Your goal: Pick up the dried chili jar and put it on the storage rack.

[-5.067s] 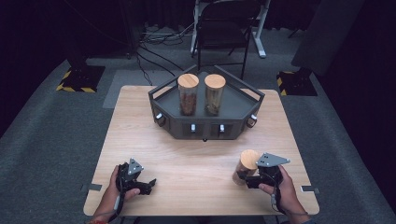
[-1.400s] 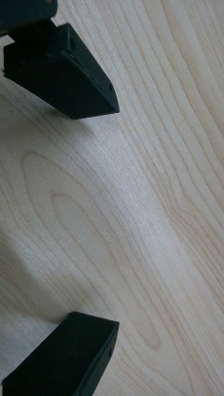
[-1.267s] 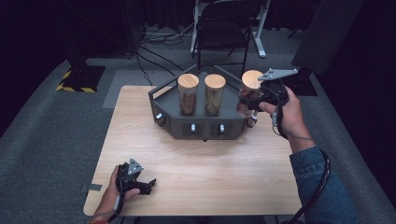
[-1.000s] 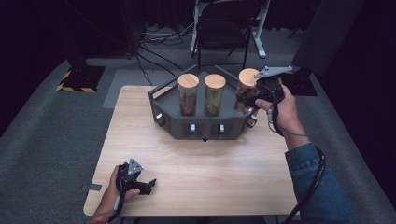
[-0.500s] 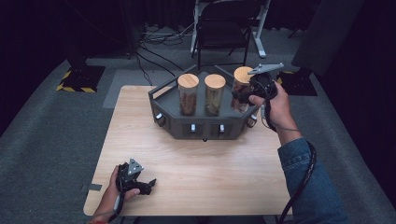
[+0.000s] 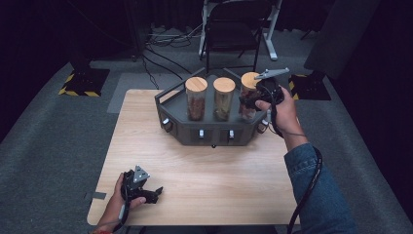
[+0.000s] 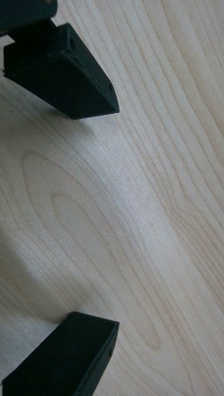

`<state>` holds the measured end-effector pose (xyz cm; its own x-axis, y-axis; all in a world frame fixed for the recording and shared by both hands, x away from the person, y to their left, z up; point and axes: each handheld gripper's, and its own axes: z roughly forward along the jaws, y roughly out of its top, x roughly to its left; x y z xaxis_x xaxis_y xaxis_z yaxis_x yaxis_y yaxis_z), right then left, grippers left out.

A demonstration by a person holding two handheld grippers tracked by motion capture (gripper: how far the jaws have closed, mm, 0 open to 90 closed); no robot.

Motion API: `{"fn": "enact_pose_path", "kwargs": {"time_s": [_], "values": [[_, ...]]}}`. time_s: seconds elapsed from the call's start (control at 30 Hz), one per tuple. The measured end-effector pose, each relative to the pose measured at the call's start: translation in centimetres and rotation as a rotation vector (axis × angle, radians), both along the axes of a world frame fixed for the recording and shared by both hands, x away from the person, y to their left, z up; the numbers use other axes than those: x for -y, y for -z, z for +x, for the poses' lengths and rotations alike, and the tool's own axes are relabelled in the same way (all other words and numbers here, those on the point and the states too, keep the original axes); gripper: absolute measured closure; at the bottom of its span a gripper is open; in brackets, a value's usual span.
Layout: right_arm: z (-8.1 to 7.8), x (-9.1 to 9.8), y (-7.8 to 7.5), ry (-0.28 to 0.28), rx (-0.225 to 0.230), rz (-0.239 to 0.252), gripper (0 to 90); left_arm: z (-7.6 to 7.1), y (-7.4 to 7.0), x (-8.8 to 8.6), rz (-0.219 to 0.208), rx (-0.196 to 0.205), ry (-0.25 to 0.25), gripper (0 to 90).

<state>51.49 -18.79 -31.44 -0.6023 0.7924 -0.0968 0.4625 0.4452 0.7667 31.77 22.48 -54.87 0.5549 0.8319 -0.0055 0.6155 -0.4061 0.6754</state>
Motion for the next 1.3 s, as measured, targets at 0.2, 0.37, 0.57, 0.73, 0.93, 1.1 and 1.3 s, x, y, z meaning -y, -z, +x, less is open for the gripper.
{"fn": "enact_pose_path", "kwargs": {"time_s": [0.2,0.37,0.57,0.73,0.93,1.1,1.3], "values": [[0.6,0.1,0.9,0.016,-0.013,0.004,25.5,0.0,0.0,0.0,0.0,0.0,0.0,0.6],[0.9,0.0,1.5,0.027,-0.017,0.008,25.5,0.0,0.0,0.0,0.0,0.0,0.0,0.6],[1.1,-0.2,2.4,0.02,-0.036,0.013,25.5,0.0,0.0,0.0,0.0,0.0,0.001,0.6],[1.2,-0.4,2.7,0.016,-0.044,0.014,25.5,0.0,0.0,0.0,0.0,0.001,0.001,0.6],[1.3,-0.4,3.0,0.018,-0.045,0.023,25.5,0.0,0.0,0.0,0.0,0.0,0.001,0.6],[1.2,-0.3,3.0,0.019,-0.042,0.029,25.5,0.0,0.0,0.0,0.0,0.001,0.001,0.6],[1.3,0.2,3.2,0.026,-0.052,0.057,25.4,0.0,0.0,0.0,0.0,0.002,0.002,0.6]]}}
